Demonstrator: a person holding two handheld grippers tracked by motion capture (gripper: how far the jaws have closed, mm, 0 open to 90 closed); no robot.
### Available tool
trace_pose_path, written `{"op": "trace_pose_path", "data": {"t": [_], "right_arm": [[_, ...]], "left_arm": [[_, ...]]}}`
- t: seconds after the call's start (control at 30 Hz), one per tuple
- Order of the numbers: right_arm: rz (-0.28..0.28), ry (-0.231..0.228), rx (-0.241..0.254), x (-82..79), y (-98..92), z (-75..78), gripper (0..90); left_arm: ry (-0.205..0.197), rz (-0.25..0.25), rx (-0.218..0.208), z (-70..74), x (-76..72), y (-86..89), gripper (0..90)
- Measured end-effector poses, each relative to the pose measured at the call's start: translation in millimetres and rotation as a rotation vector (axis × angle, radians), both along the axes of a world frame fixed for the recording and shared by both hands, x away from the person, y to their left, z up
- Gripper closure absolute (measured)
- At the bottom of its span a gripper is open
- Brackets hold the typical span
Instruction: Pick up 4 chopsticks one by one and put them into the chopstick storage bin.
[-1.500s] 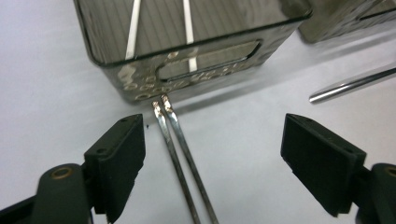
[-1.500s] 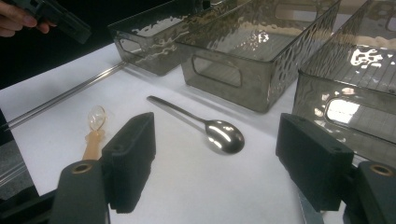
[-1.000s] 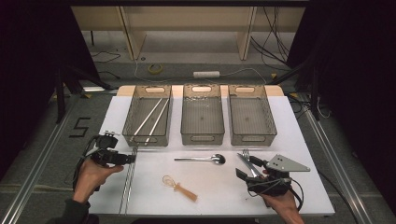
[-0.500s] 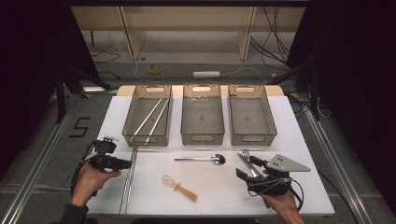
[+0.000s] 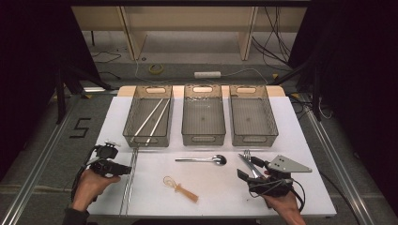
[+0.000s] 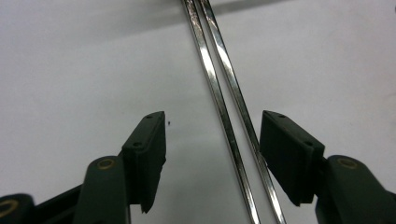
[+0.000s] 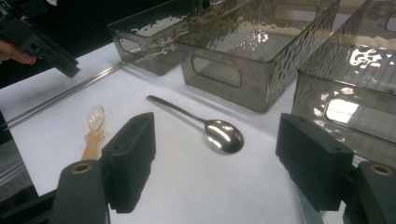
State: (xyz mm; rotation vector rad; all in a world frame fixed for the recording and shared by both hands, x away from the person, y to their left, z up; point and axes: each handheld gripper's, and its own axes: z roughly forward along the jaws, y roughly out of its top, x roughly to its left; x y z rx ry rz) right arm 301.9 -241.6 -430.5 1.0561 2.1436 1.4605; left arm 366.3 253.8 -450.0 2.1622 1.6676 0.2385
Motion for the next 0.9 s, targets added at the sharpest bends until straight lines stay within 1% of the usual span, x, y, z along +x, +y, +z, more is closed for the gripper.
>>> {"op": "trace_pose_path", "data": {"t": [0.17,0.27,0.37,0.5,0.7,0.77,0.83,0.9], "right_arm": [[0.000,0.001,0.000,0.0,0.0,0.0,29.6],[0.000,0.001,0.000,0.1,0.0,-0.1,29.6],[0.000,0.000,-0.001,0.0,0.1,0.0,29.6],[0.000,-0.001,-0.002,-0.3,0.3,0.2,29.6],[-0.001,-0.003,-0.003,0.1,0.2,0.2,29.6],[-0.002,-0.002,-0.001,-0.2,0.0,0.4,29.6],[-0.002,-0.001,-0.001,-0.2,-0.1,0.4,29.6],[-0.002,-0.002,-0.002,-0.3,0.1,0.2,29.6]], "left_arm": [[0.016,-0.003,0.004,-3.8,-1.9,-0.8,43.8],[0.017,-0.003,0.000,-4.4,-3.1,-0.9,45.1],[0.019,-0.003,0.006,-5.1,-4.4,-1.0,46.3],[0.028,-0.001,0.004,-7.2,-5.9,-1.4,50.8],[0.029,-0.001,0.008,-8.7,-7.8,-1.2,56.1],[0.028,-0.002,0.003,-9.1,-8.7,-2.2,57.6],[0.030,-0.013,0.004,-9.5,-9.4,-3.5,57.9],[0.032,-0.013,0.000,-9.5,-10.0,-4.6,59.8]]}}
